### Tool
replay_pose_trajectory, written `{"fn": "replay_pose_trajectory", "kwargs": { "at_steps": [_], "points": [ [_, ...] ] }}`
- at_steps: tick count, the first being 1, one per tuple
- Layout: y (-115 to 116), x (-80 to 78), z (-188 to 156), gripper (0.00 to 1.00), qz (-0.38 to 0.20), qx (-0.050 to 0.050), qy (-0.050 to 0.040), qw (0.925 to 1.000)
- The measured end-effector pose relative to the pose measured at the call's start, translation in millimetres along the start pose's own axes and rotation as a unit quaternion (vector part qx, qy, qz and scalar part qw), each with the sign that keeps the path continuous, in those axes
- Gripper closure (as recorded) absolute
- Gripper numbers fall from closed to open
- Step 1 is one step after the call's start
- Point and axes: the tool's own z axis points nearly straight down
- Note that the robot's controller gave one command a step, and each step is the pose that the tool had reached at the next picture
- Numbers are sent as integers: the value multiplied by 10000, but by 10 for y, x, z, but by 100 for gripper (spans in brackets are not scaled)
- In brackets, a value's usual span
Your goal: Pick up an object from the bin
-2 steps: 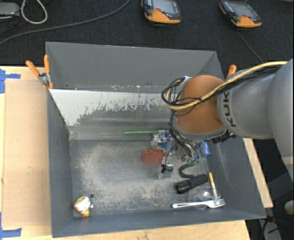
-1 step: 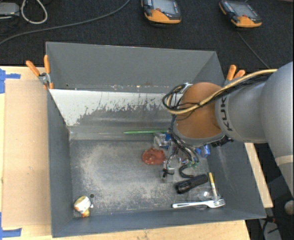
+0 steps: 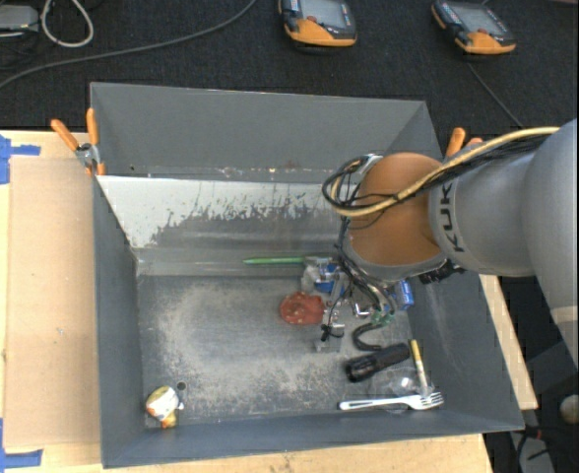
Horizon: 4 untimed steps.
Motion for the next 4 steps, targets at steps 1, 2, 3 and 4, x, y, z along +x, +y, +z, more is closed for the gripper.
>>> {"fn": "replay_pose_trajectory", "kwargs": {
  "at_steps": [1,2,3,4],
  "points": [
    [159,46,-40,0,-238,3,3,9997],
    [31,-15,-24,100,-25,-10,-21,10000],
    [31,-15,-25,100,-21,-11,-21,10000],
    [33,-7,-202,100,-20,-12,-13,10000]
  ]
}}
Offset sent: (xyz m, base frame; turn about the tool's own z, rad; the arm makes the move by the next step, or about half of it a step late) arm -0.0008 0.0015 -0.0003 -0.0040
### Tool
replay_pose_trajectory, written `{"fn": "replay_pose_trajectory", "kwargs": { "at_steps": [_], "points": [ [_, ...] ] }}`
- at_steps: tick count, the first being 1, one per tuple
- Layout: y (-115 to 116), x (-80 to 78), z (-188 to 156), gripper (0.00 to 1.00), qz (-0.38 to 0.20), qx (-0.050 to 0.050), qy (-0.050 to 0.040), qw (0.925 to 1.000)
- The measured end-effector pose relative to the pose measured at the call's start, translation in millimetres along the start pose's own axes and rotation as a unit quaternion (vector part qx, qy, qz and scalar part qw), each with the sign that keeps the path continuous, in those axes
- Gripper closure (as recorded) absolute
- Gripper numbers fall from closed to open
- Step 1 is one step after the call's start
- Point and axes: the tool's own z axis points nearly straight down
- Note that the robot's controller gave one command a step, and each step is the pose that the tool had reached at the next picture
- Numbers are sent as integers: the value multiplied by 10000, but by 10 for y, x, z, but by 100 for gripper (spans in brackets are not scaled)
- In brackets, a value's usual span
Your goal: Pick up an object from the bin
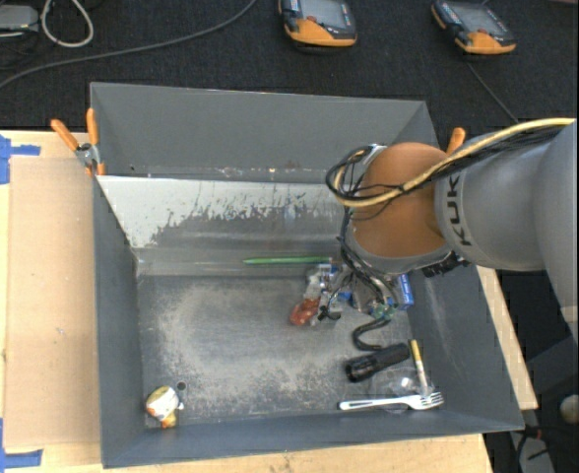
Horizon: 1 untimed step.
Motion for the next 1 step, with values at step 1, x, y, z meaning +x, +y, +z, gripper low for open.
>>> {"fn": "replay_pose_trajectory", "kwargs": {
  "at_steps": [1],
  "points": [
    [3,1,-198,100,3,-3,3,10000]
  ]
}}
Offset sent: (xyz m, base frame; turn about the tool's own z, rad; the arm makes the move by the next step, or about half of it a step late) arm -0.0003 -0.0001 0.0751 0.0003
